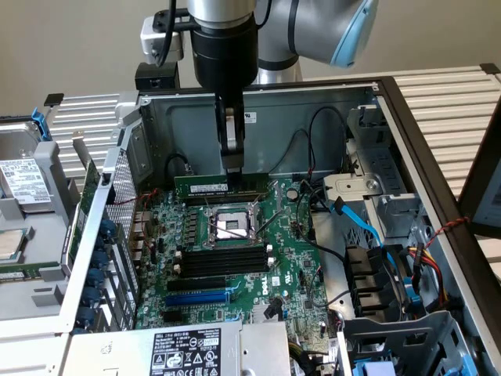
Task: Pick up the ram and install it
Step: 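Insert the ram into the slot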
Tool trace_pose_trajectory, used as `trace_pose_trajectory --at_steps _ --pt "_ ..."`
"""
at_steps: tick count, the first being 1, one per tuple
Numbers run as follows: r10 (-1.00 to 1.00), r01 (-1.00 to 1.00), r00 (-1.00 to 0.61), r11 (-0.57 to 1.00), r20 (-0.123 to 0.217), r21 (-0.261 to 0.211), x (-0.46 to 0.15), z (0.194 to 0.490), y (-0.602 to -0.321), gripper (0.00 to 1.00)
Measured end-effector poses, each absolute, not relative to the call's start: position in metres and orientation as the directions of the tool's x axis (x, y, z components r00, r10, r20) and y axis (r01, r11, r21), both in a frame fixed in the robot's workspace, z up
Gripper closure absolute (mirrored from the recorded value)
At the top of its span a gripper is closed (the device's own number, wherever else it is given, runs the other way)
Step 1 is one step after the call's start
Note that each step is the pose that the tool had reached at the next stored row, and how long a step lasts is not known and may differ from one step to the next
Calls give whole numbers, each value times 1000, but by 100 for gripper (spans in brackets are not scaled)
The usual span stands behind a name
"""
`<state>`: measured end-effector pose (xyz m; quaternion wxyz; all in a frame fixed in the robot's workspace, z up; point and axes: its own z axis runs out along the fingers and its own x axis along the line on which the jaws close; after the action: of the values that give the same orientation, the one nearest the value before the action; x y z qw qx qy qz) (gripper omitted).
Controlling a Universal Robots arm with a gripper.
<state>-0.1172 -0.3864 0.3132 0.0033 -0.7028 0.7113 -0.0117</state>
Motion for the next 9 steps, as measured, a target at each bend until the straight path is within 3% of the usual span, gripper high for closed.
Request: trace_pose_trajectory --at_steps 9 --pt "-1000 -1000 -12 12 20 -22 -118 305 -388 87"
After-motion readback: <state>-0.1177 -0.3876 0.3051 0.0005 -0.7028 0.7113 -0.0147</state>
